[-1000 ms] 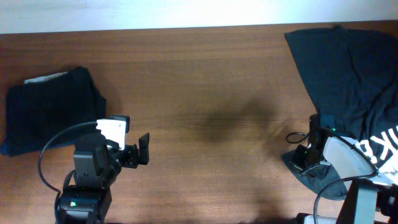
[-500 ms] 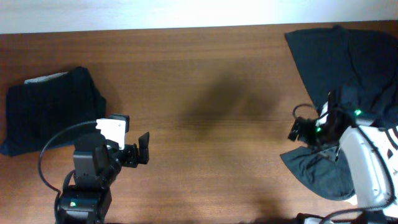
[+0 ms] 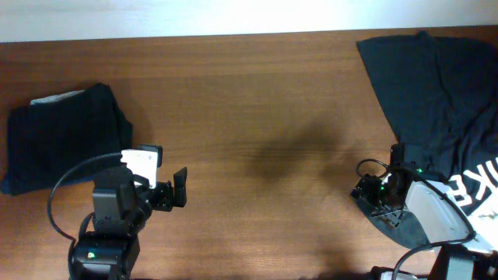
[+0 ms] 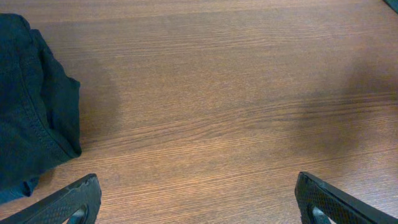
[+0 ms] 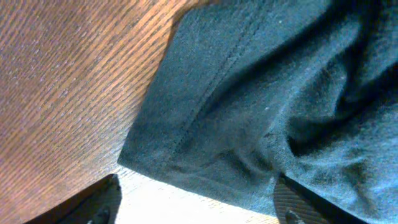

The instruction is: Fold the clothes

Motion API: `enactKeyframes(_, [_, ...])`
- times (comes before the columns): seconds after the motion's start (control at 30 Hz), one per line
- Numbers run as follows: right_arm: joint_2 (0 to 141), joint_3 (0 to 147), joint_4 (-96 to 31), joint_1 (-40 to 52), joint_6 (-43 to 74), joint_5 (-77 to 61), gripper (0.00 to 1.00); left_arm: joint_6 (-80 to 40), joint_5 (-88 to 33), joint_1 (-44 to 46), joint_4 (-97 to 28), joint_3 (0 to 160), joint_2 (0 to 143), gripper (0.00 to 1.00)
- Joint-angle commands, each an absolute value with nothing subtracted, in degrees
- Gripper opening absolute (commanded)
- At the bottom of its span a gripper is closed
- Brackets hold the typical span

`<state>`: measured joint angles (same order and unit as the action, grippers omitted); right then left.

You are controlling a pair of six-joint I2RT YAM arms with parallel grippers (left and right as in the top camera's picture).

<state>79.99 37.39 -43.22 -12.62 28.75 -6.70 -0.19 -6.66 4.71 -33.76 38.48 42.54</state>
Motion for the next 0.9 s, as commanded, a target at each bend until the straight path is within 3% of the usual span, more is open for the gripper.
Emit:
enactKeyframes(0.0, [80.12,35.9,-43.05,-12.82,29.47,-4.32,0.8,0.45,-7.29,4.89,-34.2,39.9,42.41,0.99])
enactKeyframes(0.17, [82.04,33.41,-40.03,-12.78,29.47,-4.32,0.7,0.47,-7.27,4.89,-34.17,39.9,42.44,0.99])
enactKeyframes(0.23, [82.13,33.43,-40.01,-12.78,29.47,-4.34,0.44,0.45,-7.27,4.89,-34.17,39.9,42.41,0.99])
enactKeyframes(0.37, [82.13,33.43,-40.03,-12.78,29.45,-4.32,0.26,0.45,-7.27,4.89,-34.17,39.9,42.41,0.99])
enactKeyframes(0.43, [82.13,33.43,-40.07,-12.78,29.45,-4.54,0.07,0.45,-7.27,4.89,-34.2,39.9,42.41,0.99])
enactKeyframes(0.57, [81.84,37.98,-48.84,-12.84,29.15,-8.4,0.04,0.45,-7.27,4.89,-34.15,39.9,42.41,0.99])
enactKeyframes(0.77, [80.34,69.01,-68.14,-12.88,25.12,-5.3,0.04,0.45,-7.27,4.89,-34.17,39.9,42.41,0.99])
enactKeyframes(0.87, [80.34,73.32,-70.37,-12.88,22.79,-5.54,0.04,0.45,-7.27,4.89,-34.15,39.9,42.44,0.99])
